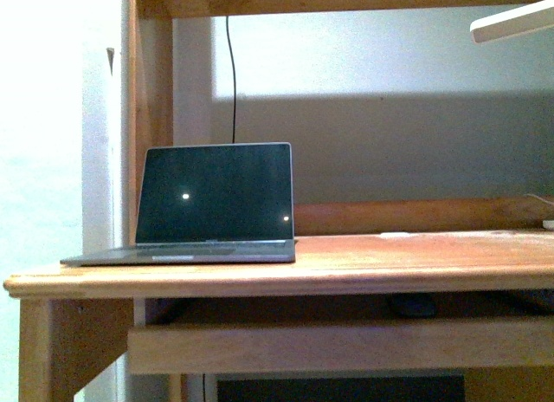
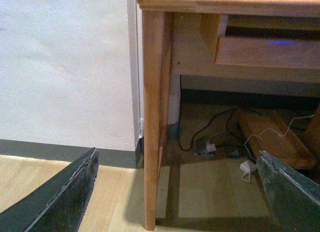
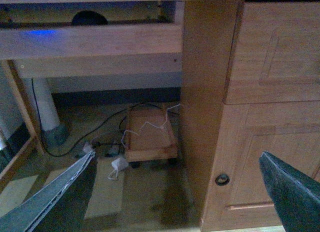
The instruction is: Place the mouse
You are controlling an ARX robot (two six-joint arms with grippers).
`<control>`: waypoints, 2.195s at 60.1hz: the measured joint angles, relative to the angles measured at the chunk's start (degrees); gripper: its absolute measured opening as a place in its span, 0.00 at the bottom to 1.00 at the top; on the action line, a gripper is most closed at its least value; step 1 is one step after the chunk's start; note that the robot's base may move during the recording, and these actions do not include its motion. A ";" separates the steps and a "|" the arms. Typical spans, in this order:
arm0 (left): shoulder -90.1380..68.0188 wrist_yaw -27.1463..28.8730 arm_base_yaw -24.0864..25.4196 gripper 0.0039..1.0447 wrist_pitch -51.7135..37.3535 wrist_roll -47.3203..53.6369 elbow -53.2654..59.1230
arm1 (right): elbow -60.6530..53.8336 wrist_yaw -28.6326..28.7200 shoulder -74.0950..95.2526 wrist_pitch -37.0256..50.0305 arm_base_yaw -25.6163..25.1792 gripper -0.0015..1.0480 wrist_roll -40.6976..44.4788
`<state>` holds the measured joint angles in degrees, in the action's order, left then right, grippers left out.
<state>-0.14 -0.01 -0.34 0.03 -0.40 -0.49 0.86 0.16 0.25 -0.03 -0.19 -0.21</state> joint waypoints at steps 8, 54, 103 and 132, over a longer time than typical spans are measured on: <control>0.00 0.00 0.00 0.93 0.00 0.00 0.00 | 0.00 0.00 0.00 0.00 0.00 0.93 0.04; -97.68 -18.73 2.64 0.93 -67.17 64.43 -24.65 | 0.00 0.02 0.00 0.00 0.00 0.93 0.04; -128.32 -24.24 -5.88 0.93 -58.86 81.22 -59.82 | 0.00 0.02 0.00 0.00 0.00 0.93 0.04; -124.61 -17.92 -8.59 0.93 -31.36 75.73 -65.85 | 0.00 0.02 0.00 0.00 0.00 0.93 0.04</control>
<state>-124.75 -17.93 -8.93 -31.33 75.33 -66.35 0.86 0.19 0.25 -0.03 -0.19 -0.16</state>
